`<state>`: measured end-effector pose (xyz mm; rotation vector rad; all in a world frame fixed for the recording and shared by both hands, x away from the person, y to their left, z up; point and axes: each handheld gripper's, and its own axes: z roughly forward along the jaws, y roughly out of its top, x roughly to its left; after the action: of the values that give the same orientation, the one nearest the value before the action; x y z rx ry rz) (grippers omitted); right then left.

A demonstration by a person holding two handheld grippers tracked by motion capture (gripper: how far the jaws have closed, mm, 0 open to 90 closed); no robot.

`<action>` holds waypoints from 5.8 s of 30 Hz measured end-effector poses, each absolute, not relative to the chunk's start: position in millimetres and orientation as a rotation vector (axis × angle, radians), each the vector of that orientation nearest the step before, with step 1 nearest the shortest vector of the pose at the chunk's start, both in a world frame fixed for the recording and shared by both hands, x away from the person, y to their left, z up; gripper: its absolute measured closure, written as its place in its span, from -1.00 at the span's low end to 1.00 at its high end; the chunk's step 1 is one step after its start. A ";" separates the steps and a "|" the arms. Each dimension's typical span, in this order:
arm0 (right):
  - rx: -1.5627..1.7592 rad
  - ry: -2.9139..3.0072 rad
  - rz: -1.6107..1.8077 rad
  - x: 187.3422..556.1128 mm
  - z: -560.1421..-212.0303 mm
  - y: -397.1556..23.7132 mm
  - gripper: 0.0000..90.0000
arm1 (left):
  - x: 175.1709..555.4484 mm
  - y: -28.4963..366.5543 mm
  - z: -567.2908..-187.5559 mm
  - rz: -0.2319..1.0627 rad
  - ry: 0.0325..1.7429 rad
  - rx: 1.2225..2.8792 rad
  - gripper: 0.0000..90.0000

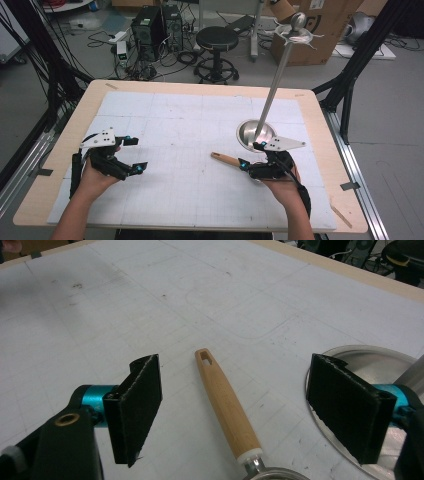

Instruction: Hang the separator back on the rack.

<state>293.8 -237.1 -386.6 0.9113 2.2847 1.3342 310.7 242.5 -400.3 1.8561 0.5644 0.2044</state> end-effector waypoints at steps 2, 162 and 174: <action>0.905 2.293 1.324 294.4 -387.3 -236.9 -0.52 | 310.3 242.7 -400.1 0.202 0.565 1.854 -0.96; 0.721 2.464 1.251 307.5 -323.4 -242.4 0.53 | 310.2 240.3 -401.9 0.217 0.563 1.892 -0.96; 0.728 2.344 1.345 303.7 -295.3 -273.8 0.53 | 309.9 242.4 -400.8 0.213 0.568 1.879 -0.96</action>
<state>303.7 -273.8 -295.3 0.7275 2.3436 1.3454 309.9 242.4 -400.8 1.8794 0.5675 0.2133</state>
